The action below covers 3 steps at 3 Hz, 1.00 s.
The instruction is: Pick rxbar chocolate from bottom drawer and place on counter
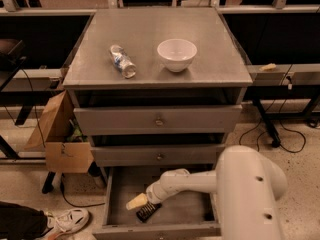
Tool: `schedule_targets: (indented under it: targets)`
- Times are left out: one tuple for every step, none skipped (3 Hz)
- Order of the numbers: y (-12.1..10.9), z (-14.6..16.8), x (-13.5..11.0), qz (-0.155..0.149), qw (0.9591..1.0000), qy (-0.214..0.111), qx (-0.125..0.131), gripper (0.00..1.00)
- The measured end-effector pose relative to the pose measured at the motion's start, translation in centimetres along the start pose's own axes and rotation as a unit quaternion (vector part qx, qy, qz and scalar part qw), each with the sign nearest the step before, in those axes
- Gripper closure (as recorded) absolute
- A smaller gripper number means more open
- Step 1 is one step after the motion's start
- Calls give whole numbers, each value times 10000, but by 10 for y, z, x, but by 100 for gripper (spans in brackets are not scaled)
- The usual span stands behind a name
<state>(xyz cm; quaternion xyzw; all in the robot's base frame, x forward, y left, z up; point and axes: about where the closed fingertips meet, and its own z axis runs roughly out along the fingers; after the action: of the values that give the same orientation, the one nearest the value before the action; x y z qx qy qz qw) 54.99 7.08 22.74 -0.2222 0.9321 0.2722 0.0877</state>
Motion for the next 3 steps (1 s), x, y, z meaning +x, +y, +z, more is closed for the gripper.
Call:
schedule_targets:
  targets:
    - [4,-10,-5,-131,9993,-278,-216,0]
    - [4,-10,-5,-132,9993,-279,-215,0]
    - [7,-6,-8,-528,9981,-177,-261,0]
